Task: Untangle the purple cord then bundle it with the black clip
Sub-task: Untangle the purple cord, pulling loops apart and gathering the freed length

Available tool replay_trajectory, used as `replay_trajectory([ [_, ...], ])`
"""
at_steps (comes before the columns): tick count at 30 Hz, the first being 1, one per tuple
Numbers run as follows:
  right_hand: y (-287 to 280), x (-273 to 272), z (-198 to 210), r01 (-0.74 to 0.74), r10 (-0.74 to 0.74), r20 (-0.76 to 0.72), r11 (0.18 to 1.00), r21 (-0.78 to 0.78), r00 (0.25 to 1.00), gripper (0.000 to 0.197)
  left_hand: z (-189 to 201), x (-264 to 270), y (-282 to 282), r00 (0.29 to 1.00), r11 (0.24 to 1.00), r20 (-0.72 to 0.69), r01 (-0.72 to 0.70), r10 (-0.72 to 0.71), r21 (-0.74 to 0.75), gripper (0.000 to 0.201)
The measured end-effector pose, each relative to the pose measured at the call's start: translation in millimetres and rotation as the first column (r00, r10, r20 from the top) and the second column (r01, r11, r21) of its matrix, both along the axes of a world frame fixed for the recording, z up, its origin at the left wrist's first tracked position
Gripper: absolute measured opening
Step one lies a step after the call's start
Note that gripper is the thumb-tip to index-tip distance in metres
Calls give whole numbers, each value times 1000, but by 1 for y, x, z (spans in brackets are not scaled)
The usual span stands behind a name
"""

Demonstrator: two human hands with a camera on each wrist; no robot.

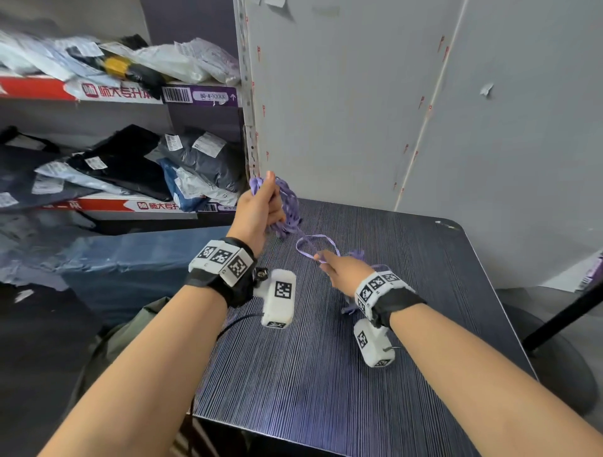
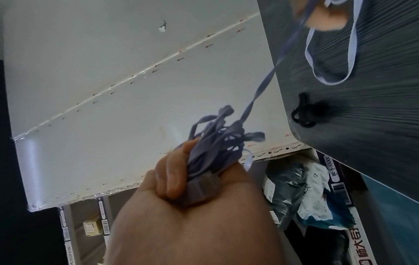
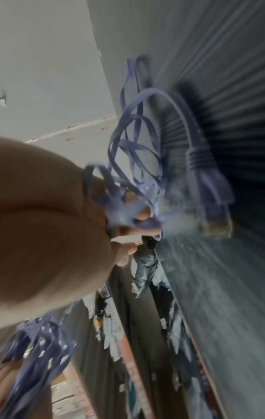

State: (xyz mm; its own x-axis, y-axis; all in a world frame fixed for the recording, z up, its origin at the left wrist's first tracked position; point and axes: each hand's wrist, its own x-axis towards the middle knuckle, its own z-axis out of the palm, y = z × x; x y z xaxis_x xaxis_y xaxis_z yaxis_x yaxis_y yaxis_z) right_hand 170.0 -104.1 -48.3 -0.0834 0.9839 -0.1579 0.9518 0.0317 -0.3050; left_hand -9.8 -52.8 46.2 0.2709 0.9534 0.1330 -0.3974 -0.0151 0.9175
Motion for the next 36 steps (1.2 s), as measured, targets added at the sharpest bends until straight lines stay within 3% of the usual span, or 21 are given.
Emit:
replay_trajectory([
  [4, 8, -3, 6, -112, 137, 348, 990, -91, 927, 35, -4, -1, 5, 999, 1000, -28, -23, 23, -7, 34],
  [6, 9, -13, 16, -120, 164, 395, 984, -132, 904, 35, -7, 0, 7, 987, 997, -150, -55, 62, 52, 32],
  [9, 0, -21, 22, -325, 262, 522, 945, 31, 812, 48, -12, 5, 7, 902, 973, -402, -75, 159, 217, 24],
  [14, -1, -25, 29, -612, 313, 686, 752, 243, 657, 30, -24, 13, -1, 760, 961, -629, 23, 163, 277, 26],
  [18, -3, -24, 25, -662, 340, 627, 635, 397, 701, 28, -28, 19, -5, 747, 956, -647, 55, 151, 287, 27],
  [22, -6, -22, 24, -589, 337, 517, 661, 466, 787, 14, -32, 22, -3, 752, 968, -651, 72, 105, 239, 31],
  [26, -5, -22, 24, -516, 294, 454, 688, 511, 841, 37, -33, 23, -7, 693, 965, -713, 99, 109, 244, 44],
  [28, -5, -22, 25, -520, 285, 465, 677, 521, 838, 35, -33, 25, -9, 677, 964, -727, 99, 115, 246, 49],
  [32, -6, -22, 24, -526, 280, 470, 645, 554, 837, 17, -36, 26, -11, 601, 965, -787, 96, 138, 242, 53],
  [36, -5, -26, 25, -483, 256, 434, 663, 571, 864, 37, -41, 28, -14, 505, 966, -851, 116, 144, 233, 54],
])
